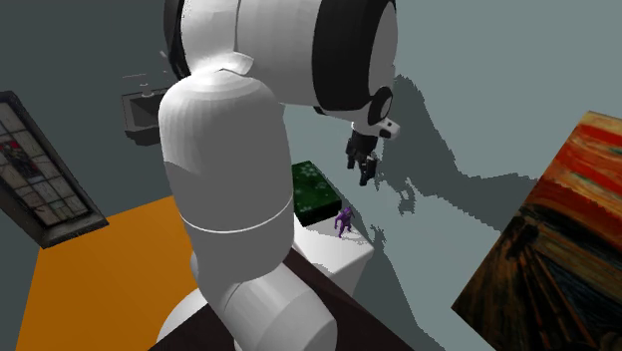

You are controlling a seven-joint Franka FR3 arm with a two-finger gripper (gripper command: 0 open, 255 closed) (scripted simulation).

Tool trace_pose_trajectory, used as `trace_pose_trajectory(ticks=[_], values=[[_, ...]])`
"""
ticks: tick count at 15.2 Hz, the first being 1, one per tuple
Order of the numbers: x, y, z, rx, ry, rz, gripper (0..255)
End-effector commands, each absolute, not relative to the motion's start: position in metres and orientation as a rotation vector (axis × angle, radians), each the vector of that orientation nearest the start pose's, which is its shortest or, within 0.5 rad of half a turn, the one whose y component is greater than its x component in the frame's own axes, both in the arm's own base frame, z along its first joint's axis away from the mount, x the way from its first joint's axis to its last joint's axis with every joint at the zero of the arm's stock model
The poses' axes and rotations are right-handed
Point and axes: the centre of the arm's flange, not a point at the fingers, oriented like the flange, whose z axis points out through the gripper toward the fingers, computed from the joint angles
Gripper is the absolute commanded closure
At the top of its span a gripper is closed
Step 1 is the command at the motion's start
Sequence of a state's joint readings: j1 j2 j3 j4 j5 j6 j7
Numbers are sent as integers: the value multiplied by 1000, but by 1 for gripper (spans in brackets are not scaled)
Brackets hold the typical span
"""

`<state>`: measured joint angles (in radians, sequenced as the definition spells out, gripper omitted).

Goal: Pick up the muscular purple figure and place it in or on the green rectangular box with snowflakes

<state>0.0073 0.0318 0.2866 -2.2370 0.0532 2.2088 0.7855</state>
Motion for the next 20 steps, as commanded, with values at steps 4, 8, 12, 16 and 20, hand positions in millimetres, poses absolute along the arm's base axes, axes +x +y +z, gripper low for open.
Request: trace_pose_trajectory(ticks=[4,8,12,16,20], values=[[504,159,337,-2956,981,94,0],[490,159,287,-2937,957,147,0],[475,161,237,-2917,933,199,0],[465,163,203,-2907,922,224,0],[463,166,182,-2907,922,224,0]])
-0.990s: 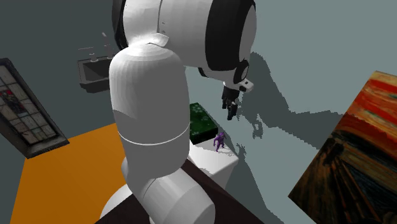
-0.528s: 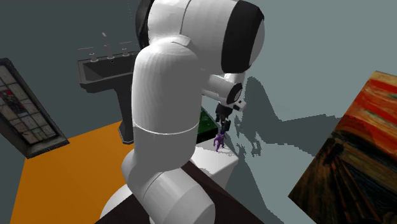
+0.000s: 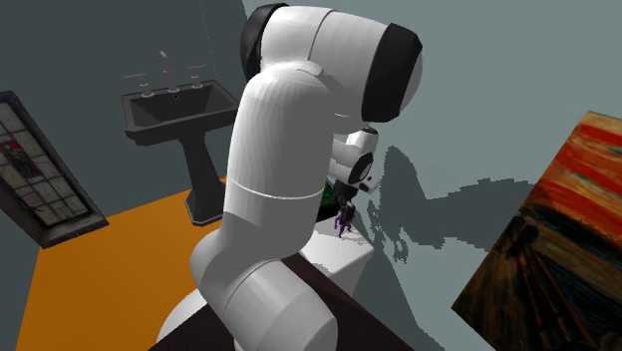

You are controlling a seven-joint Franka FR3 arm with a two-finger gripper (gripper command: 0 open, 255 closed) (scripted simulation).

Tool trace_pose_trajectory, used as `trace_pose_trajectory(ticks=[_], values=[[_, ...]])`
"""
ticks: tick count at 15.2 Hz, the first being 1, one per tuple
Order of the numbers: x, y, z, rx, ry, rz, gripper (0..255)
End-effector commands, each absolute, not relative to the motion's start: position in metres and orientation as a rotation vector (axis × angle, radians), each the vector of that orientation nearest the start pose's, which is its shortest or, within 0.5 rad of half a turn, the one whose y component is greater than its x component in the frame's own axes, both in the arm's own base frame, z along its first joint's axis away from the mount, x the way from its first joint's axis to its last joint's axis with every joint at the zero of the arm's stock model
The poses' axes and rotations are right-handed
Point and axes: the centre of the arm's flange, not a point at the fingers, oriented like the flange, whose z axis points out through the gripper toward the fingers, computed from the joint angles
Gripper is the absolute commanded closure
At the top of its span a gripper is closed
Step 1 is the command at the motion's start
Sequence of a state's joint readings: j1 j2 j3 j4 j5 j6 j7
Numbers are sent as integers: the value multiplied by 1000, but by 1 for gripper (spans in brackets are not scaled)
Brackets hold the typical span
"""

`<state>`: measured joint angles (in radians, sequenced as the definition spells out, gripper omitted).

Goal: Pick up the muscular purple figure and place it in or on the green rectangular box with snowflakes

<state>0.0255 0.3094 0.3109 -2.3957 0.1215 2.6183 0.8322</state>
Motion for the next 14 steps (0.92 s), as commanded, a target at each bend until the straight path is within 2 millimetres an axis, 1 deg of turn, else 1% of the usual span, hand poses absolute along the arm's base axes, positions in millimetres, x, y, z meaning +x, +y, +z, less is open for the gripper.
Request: trace_pose_trajectory(ticks=[1,2,10,11,14], values=[[462,167,177,-2907,922,224,0],[462,167,174,-2907,922,224,0],[462,167,174,-2907,922,224,0],[462,167,174,-2907,922,224,255],[462,167,174,-2907,922,224,255]])
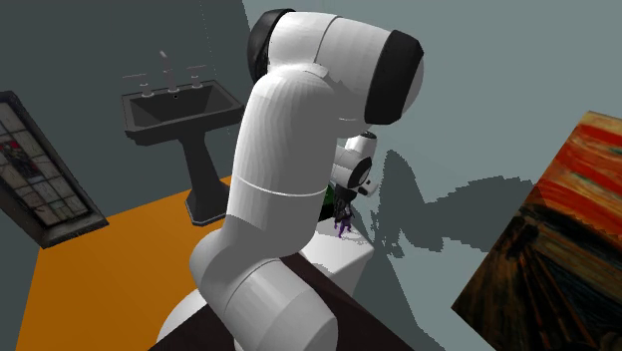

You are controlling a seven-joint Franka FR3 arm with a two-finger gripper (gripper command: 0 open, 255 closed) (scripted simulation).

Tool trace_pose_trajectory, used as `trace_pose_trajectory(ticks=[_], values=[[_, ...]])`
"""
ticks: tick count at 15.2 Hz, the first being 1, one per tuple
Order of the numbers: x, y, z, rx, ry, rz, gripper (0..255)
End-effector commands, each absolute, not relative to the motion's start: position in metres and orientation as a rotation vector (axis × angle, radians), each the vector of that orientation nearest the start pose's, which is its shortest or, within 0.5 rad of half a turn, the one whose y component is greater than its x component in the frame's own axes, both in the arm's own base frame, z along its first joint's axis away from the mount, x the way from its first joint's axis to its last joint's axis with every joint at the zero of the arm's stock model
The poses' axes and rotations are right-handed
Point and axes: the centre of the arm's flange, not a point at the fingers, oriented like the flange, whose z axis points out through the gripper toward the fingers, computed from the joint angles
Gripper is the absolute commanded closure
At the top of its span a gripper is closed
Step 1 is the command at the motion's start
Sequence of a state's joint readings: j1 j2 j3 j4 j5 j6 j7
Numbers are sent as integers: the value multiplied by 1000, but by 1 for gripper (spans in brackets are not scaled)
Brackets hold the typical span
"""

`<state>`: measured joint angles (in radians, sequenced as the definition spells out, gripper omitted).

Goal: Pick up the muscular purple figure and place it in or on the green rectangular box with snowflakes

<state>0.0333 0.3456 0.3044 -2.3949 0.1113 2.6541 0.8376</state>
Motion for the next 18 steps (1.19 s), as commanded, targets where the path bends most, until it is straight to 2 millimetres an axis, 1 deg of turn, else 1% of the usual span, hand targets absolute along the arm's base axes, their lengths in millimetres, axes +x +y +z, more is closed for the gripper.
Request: trace_pose_trajectory(ticks=[1,6,18], values=[[462,167,174,-2907,922,224,255],[462,167,174,-2907,922,224,255],[462,167,238,-2907,922,224,255]])
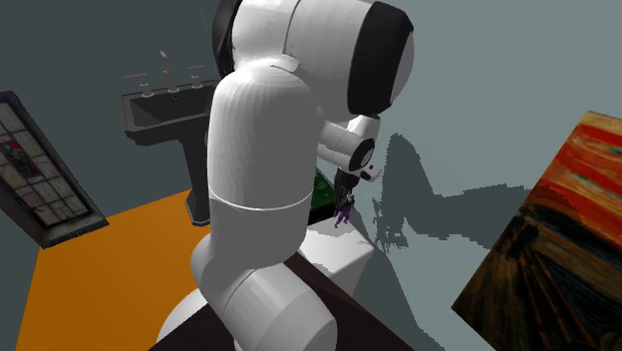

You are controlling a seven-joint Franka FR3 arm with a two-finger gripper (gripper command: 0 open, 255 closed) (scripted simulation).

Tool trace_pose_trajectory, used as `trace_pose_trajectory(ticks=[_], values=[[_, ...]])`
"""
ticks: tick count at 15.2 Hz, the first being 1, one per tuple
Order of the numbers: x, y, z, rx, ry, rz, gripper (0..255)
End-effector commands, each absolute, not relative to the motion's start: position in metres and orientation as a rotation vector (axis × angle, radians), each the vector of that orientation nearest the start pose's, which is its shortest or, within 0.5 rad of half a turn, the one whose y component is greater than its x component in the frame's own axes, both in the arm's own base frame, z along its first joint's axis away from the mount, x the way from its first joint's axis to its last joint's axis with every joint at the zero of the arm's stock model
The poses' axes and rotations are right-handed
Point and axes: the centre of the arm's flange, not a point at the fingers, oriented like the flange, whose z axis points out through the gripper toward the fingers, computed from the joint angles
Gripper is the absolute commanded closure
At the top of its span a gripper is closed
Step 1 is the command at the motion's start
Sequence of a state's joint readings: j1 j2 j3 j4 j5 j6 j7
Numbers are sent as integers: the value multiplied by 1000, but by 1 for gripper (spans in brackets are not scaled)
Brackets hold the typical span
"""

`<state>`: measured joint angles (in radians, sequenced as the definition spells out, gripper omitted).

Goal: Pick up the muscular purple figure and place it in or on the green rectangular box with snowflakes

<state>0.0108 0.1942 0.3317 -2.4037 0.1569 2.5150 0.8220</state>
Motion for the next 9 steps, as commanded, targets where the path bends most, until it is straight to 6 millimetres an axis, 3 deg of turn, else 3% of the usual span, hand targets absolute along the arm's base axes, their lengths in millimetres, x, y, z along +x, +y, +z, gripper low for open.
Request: trace_pose_trajectory(ticks=[1,9], values=[[462,167,243,-2907,922,224,255],[462,167,285,-2907,922,224,255]])
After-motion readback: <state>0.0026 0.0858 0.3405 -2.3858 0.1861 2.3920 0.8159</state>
